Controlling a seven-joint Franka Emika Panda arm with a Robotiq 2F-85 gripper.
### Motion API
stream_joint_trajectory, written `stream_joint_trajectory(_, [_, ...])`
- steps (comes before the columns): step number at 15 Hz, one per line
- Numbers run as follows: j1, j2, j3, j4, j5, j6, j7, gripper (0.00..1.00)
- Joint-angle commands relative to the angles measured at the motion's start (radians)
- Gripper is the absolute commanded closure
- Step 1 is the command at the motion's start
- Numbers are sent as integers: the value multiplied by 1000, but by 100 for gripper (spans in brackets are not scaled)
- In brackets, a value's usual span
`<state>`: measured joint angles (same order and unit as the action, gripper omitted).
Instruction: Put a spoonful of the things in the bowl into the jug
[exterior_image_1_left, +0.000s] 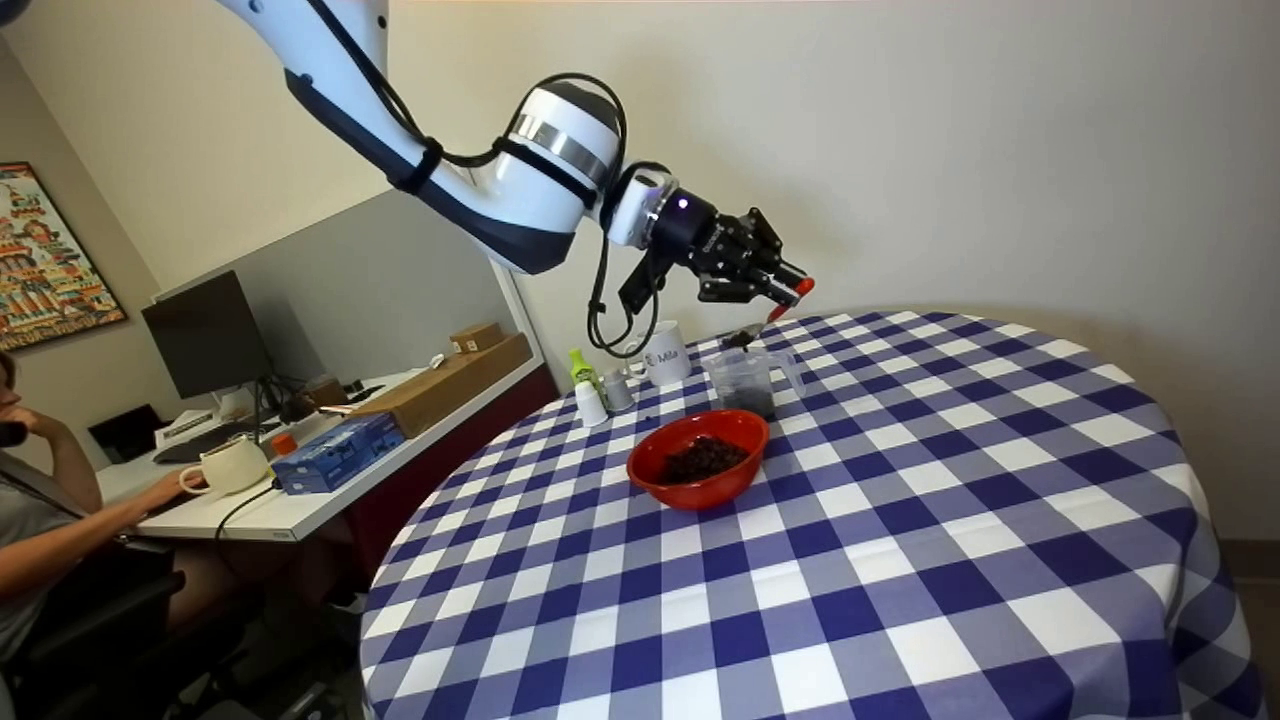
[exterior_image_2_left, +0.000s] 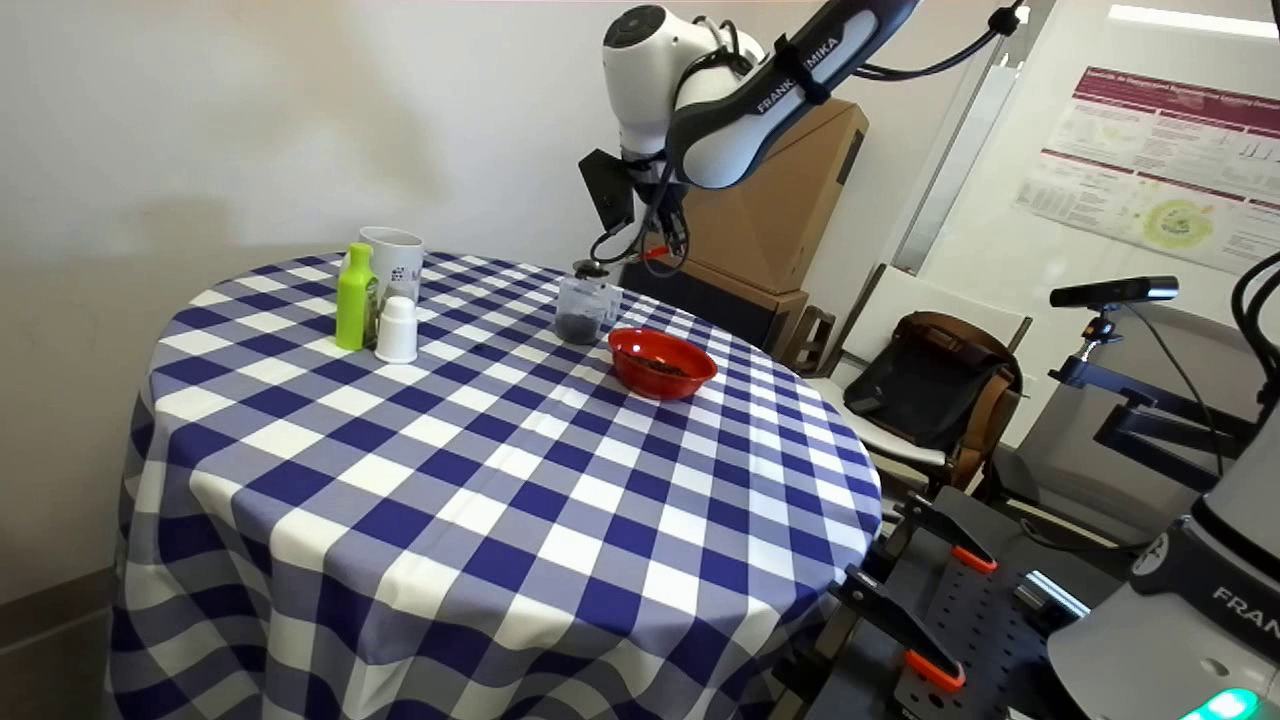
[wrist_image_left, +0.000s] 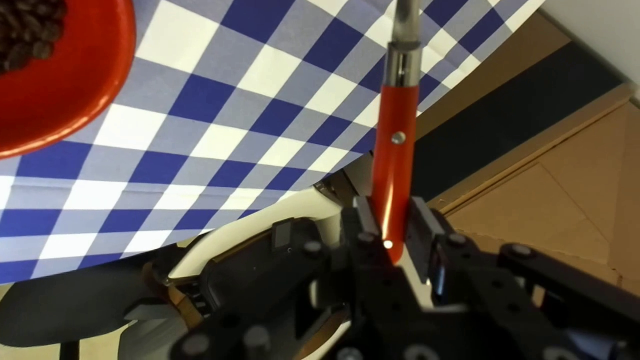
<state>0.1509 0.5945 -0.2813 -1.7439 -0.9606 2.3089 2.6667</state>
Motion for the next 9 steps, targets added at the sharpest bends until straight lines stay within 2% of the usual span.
stream_joint_trajectory(1, [-15, -54, 24, -67, -99, 22, 111, 95])
stream_joint_trajectory(3, [92, -32, -117, -31, -14, 68, 50, 95])
stream_joint_trajectory(4, [85, -40, -109, -51, -47, 81, 90, 95])
stream_joint_trajectory(9, [250, -12, -332, -38, -10, 181, 85, 95])
